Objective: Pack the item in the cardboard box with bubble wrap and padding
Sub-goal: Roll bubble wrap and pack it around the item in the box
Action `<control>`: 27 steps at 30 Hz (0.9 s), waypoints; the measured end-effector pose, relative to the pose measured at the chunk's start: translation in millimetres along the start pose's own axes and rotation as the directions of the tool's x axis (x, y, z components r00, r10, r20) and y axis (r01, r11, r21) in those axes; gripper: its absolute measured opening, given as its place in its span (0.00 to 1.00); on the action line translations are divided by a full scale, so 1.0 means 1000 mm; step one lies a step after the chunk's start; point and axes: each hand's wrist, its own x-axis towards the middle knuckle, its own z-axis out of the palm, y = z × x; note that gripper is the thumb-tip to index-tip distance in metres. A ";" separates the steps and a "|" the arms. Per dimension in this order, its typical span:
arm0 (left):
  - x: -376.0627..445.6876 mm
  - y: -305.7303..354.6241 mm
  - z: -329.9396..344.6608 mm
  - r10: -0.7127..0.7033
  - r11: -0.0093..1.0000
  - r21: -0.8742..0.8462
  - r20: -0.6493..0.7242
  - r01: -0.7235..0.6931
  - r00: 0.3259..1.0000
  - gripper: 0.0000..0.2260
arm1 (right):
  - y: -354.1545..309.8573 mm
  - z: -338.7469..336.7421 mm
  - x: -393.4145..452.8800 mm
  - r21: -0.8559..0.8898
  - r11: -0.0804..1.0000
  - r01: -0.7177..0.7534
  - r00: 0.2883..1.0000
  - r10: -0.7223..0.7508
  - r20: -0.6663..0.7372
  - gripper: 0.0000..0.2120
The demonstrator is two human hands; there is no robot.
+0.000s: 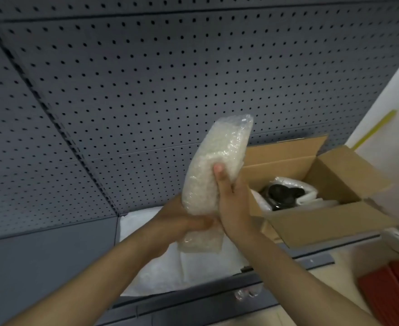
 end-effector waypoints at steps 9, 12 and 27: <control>0.059 0.035 0.103 0.079 0.984 0.174 -0.205 -0.043 0.975 0.21 | -0.026 -0.160 0.045 -0.009 0.999 -0.036 0.914 0.037 0.404 0.17; 0.091 0.038 0.148 0.133 0.965 0.248 -0.204 -0.080 0.970 0.20 | -0.040 -0.211 0.065 -0.100 0.994 -0.038 0.911 0.076 0.406 0.22; 0.173 0.011 0.190 -0.004 0.260 0.964 -0.051 0.050 0.999 0.23 | -0.046 -0.269 0.203 -0.721 0.132 0.681 0.713 0.109 0.693 0.06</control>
